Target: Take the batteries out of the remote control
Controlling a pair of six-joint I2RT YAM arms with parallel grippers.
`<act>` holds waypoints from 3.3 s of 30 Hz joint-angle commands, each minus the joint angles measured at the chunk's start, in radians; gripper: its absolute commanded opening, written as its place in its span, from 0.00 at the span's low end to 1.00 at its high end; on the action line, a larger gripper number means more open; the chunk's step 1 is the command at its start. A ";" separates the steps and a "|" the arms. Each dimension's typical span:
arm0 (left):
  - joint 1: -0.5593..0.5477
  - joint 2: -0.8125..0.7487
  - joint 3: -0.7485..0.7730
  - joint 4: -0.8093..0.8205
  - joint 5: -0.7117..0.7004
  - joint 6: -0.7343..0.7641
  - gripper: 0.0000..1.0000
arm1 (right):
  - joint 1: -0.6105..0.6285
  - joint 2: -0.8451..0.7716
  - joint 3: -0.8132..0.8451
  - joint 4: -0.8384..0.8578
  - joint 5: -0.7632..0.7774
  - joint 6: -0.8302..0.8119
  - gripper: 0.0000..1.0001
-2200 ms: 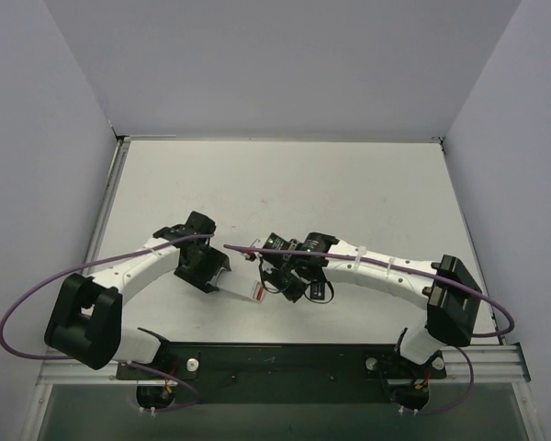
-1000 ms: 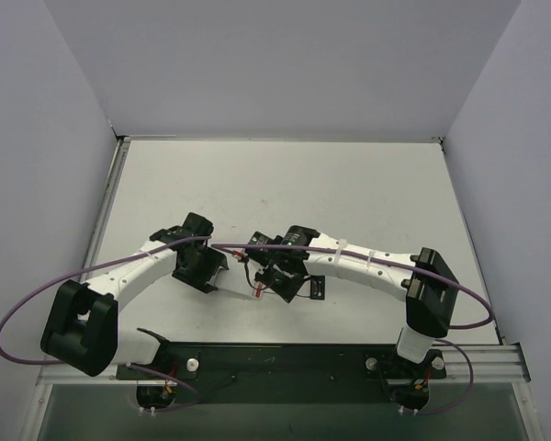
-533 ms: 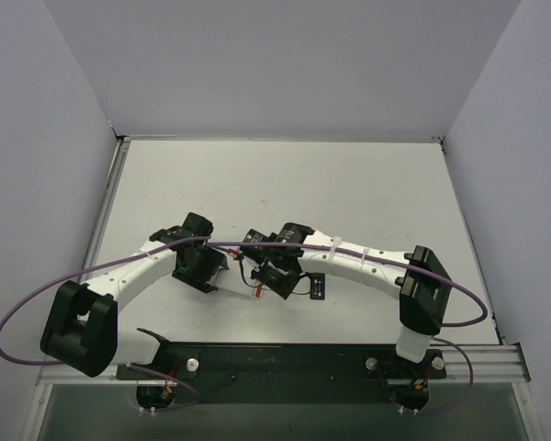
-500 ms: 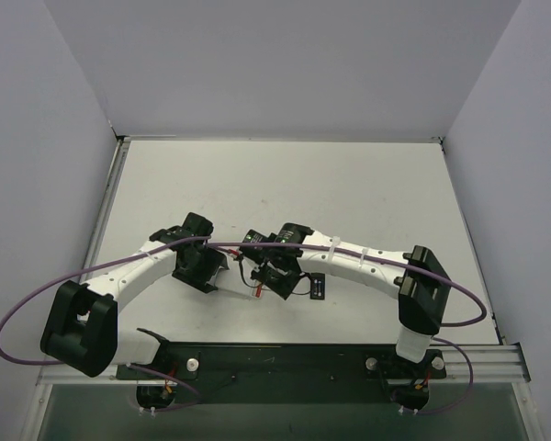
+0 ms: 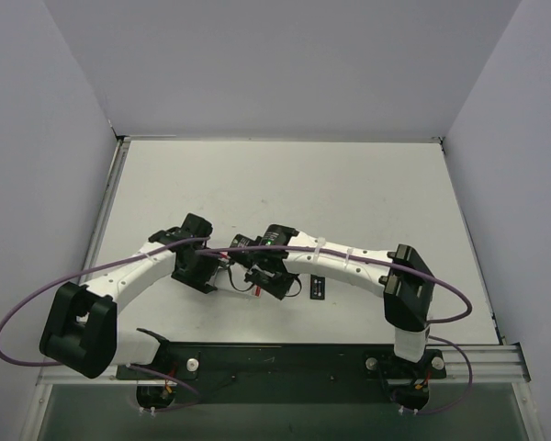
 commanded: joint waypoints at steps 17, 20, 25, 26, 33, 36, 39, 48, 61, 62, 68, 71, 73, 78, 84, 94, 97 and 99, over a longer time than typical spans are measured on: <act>-0.035 -0.025 -0.040 0.089 -0.004 -0.014 0.00 | 0.043 0.151 0.159 -0.028 0.127 -0.078 0.00; -0.043 -0.038 -0.049 0.108 -0.004 -0.011 0.00 | 0.051 0.145 0.145 0.017 0.158 -0.128 0.00; -0.060 -0.074 -0.083 0.184 0.018 -0.017 0.00 | 0.062 0.160 0.180 0.028 0.190 -0.175 0.00; -0.060 -0.077 -0.081 0.183 0.021 -0.018 0.00 | 0.062 0.168 0.194 0.028 0.189 -0.176 0.00; -0.096 -0.093 -0.107 0.227 0.036 -0.024 0.00 | 0.076 0.206 0.251 0.023 0.176 -0.168 0.00; -0.106 -0.088 -0.127 0.247 0.055 -0.034 0.00 | 0.077 0.215 0.254 0.023 0.164 -0.171 0.00; -0.106 -0.091 -0.123 0.241 0.038 -0.017 0.00 | 0.080 0.223 0.251 0.029 0.162 -0.168 0.00; -0.106 -0.097 -0.135 0.247 0.039 -0.014 0.00 | 0.074 0.202 0.188 0.127 0.100 -0.208 0.00; -0.107 -0.157 -0.189 0.316 0.070 -0.031 0.00 | 0.082 0.194 0.162 0.226 0.080 -0.294 0.00; -0.106 -0.160 -0.186 0.304 0.065 -0.026 0.00 | 0.082 0.199 0.165 0.227 0.075 -0.296 0.00; -0.107 -0.156 -0.159 0.312 0.085 0.003 0.00 | 0.088 0.226 0.217 0.204 0.104 -0.329 0.00; -0.109 -0.144 -0.190 0.368 0.146 -0.023 0.00 | 0.089 0.248 0.262 0.167 0.133 -0.339 0.00; -0.109 -0.145 -0.195 0.350 0.147 -0.031 0.00 | 0.093 0.252 0.260 0.166 0.130 -0.336 0.00; -0.109 -0.174 -0.231 0.345 0.121 -0.055 0.00 | 0.096 0.252 0.227 0.179 0.112 -0.305 0.00; -0.106 -0.194 -0.242 0.364 0.125 -0.075 0.00 | 0.088 0.197 0.064 0.278 0.147 -0.274 0.00; -0.060 -0.162 -0.247 0.365 0.121 -0.008 0.00 | -0.007 -0.012 -0.261 0.528 0.052 -0.176 0.00; -0.049 -0.125 -0.221 0.357 0.128 0.032 0.00 | -0.029 -0.062 -0.332 0.569 0.020 -0.164 0.00; -0.043 -0.092 -0.206 0.343 0.128 0.057 0.00 | -0.047 -0.100 -0.366 0.583 0.004 -0.153 0.00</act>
